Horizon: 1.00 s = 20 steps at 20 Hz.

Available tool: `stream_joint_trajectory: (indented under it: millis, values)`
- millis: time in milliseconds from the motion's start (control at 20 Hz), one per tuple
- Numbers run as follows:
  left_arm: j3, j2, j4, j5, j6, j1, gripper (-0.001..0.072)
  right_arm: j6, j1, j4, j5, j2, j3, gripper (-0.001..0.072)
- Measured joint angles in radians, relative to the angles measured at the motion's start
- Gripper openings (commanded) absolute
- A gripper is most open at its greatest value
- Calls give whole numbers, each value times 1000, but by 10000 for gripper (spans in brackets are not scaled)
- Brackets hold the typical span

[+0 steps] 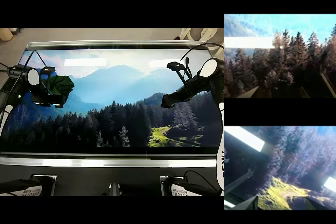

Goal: Fold the shirts.

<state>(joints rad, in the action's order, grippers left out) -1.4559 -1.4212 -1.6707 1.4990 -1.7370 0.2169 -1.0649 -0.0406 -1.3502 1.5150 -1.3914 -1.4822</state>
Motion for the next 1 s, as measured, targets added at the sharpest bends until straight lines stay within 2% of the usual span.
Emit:
stream_joint_trajectory:
  millis: [750,1000]
  values:
    - [0,0,0,0,0,0,620,0,0,0,0,0,0,609]
    - [0,-6,0,-87,0,0,619,0,0,0,-14,0,0,608]
